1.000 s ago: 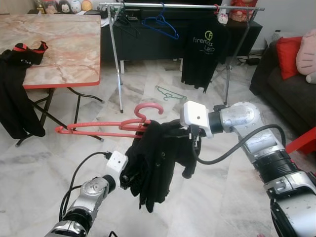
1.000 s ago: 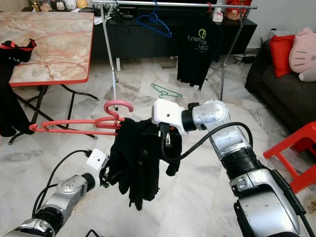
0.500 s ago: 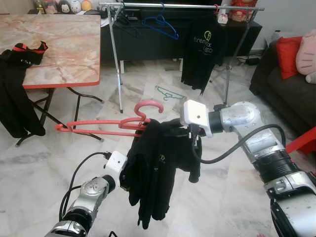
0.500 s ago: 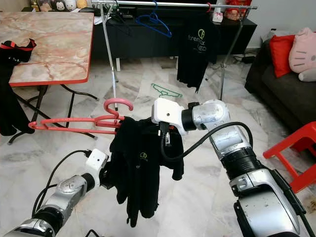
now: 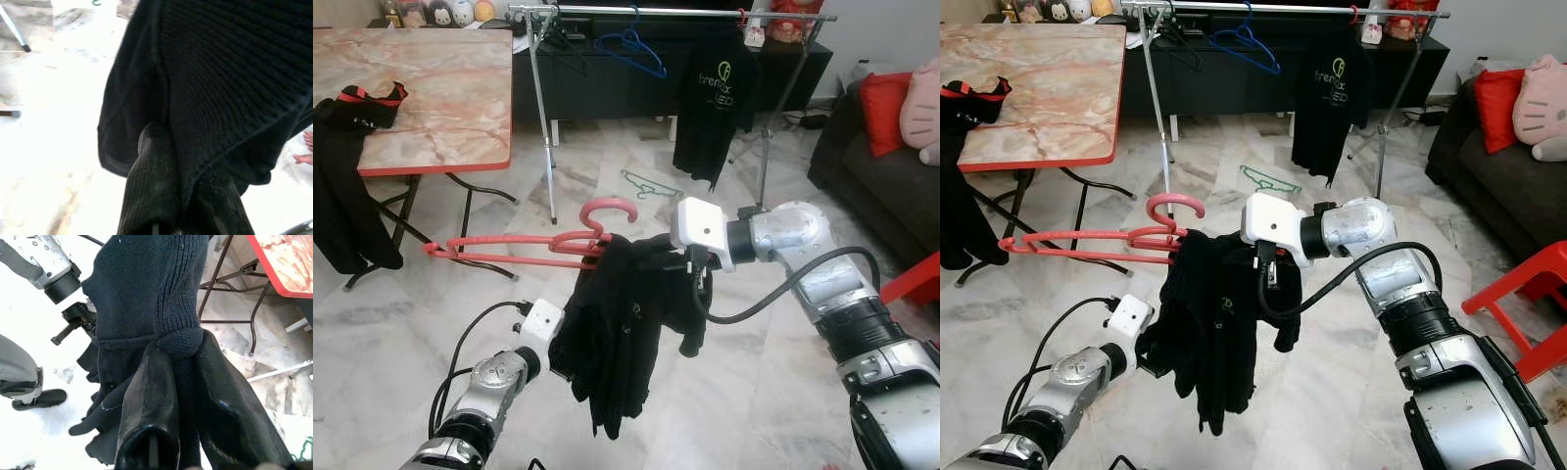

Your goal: Hang hanger

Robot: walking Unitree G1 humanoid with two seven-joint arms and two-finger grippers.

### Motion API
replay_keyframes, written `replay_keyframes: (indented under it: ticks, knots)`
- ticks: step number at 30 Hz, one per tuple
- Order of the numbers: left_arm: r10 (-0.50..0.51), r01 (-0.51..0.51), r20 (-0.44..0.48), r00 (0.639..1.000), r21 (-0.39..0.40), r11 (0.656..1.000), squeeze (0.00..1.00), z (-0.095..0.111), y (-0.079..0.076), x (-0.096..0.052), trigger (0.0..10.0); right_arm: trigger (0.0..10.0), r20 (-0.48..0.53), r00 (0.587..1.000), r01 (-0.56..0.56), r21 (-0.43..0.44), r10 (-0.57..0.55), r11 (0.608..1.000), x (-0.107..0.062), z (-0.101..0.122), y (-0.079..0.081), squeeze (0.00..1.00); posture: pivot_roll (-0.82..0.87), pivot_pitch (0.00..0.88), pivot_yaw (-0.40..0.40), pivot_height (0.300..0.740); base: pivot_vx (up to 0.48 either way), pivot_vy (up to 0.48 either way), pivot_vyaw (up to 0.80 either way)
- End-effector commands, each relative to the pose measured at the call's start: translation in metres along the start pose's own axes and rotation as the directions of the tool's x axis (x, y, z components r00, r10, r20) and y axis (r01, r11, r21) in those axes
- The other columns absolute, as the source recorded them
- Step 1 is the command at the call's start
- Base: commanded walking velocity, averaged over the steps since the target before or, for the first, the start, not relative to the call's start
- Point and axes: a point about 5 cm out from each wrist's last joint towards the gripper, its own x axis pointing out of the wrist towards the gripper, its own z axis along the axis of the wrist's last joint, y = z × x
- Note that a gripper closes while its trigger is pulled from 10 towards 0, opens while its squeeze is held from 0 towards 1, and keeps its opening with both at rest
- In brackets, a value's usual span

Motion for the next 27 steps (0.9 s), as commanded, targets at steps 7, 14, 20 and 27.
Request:
replay_keyframes:
  ticks: [7,14,20,27]
  knots:
    - [0.090,-0.088,-0.088,0.992,0.026,0.996,0.00,-0.015,0.008,-0.006,0.0,0.0,0.022,0.995,0.093,0.077,-0.095,0.993,-0.013,-0.020,0.009,0.00,-0.06,0.049,-0.086,0.740,0.000,0.000,0.00]
    - [0.128,-0.117,-0.185,0.974,0.069,0.991,0.00,-0.031,0.009,-0.011,7.9,0.0,0.284,0.958,-0.032,0.262,-0.045,0.965,-0.028,-0.017,0.033,0.00,-0.07,0.048,-0.080,0.740,0.000,0.000,0.00]
    - [0.134,-0.116,-0.223,0.966,0.092,0.989,0.00,-0.038,0.010,-0.014,10.0,0.0,0.300,0.942,-0.245,0.309,0.151,0.919,-0.042,-0.029,0.070,0.00,-0.08,0.040,-0.071,0.740,0.000,0.000,0.00]
    - [0.133,-0.109,-0.238,0.962,0.114,0.988,0.00,-0.040,0.012,-0.016,10.0,0.0,-0.031,0.946,-0.296,0.316,0.321,0.901,-0.061,-0.064,0.091,0.00,-0.08,0.038,-0.065,0.740,0.000,0.000,0.00]
